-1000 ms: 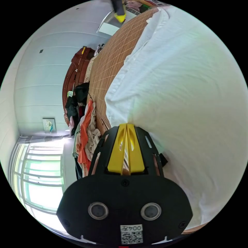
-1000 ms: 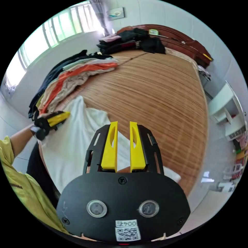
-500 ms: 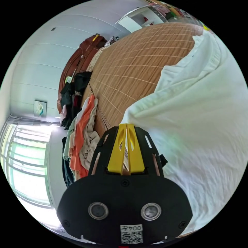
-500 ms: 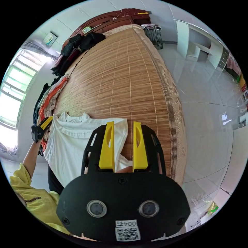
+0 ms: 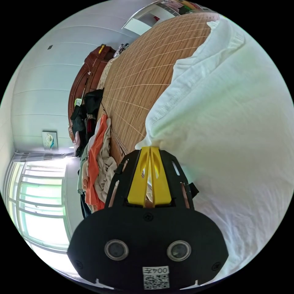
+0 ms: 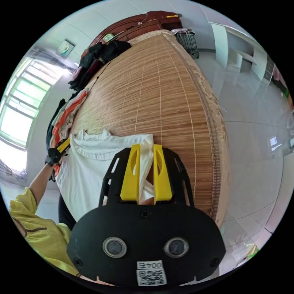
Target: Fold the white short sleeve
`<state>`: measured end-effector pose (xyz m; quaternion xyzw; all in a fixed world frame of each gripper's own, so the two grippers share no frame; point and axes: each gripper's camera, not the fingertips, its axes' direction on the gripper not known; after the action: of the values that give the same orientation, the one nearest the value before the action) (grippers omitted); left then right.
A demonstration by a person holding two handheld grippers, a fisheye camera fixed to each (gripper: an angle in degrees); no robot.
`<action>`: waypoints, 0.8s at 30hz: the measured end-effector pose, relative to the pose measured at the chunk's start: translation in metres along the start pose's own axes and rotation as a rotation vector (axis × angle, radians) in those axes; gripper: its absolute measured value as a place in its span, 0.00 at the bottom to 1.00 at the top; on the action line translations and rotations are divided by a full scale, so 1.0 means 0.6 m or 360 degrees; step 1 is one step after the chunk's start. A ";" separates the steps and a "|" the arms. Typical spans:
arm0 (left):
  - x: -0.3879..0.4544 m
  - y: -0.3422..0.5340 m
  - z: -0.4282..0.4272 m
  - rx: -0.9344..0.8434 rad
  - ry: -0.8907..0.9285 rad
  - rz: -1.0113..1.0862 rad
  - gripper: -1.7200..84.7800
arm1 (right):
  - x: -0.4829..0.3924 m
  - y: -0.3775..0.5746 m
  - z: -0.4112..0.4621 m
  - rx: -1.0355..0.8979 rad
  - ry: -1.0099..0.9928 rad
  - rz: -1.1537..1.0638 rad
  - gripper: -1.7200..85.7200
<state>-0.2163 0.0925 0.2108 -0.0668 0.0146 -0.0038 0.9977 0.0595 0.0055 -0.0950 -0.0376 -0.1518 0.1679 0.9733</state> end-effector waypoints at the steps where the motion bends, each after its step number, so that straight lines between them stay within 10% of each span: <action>1: -0.003 0.004 0.002 0.0008 0.0005 -0.0009 0.03 | -0.013 -0.001 -0.007 0.0027 0.0035 -0.0022 0.06; 17: -0.026 0.062 0.005 0.0086 0.0085 -0.0275 0.03 | -0.074 -0.008 -0.072 0.0205 0.0538 0.0302 0.09; 24: -0.022 0.090 -0.042 0.0140 -0.0166 -0.0320 0.03 | -0.385 -0.034 -0.086 0.0346 0.0102 -0.0874 0.10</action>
<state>-0.2299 0.1430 0.1787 -0.0242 -0.0444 -0.1009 0.9936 -0.1257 -0.0930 -0.2072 0.1041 -0.1066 -0.0877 0.9849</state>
